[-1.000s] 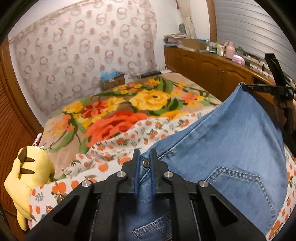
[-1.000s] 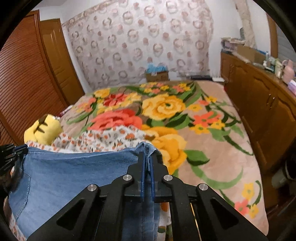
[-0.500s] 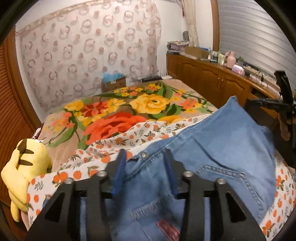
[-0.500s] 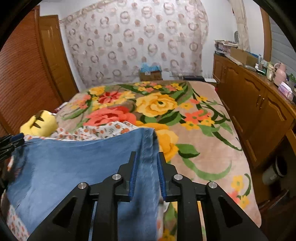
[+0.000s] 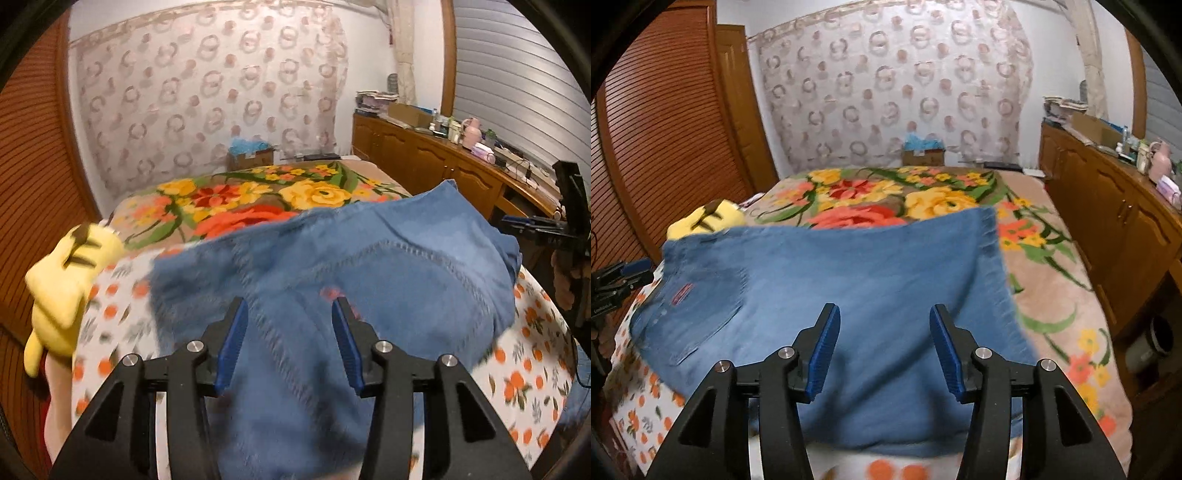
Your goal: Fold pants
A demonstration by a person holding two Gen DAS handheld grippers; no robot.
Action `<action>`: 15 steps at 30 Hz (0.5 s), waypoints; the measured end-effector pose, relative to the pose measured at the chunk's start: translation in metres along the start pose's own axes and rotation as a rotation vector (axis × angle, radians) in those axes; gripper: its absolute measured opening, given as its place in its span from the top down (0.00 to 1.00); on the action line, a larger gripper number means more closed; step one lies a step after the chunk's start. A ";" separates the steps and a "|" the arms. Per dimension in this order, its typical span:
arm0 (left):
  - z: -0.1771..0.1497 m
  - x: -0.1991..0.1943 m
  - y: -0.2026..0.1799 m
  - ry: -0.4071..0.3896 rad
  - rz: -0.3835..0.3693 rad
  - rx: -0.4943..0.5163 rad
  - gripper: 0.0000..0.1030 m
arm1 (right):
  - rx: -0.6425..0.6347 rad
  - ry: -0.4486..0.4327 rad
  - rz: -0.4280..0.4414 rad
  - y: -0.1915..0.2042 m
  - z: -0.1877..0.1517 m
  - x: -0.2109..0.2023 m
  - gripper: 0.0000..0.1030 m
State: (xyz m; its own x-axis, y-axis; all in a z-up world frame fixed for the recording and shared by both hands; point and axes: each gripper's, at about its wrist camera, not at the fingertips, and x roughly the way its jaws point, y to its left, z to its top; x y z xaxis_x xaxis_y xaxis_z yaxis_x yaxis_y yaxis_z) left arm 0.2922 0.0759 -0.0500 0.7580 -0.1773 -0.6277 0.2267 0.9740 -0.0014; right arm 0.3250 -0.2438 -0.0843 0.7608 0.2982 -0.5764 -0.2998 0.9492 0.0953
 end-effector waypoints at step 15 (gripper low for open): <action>-0.073 -0.018 0.030 0.093 0.076 -0.070 0.53 | -0.022 0.124 -0.030 0.012 -0.010 0.020 0.49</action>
State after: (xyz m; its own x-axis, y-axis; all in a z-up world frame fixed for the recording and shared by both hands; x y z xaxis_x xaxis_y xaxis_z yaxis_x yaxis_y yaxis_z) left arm 0.2409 0.1191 -0.0955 0.7104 -0.0914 -0.6978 0.1245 0.9922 -0.0033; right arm 0.3311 -0.2272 -0.1030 0.6927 0.2539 -0.6750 -0.2918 0.9546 0.0597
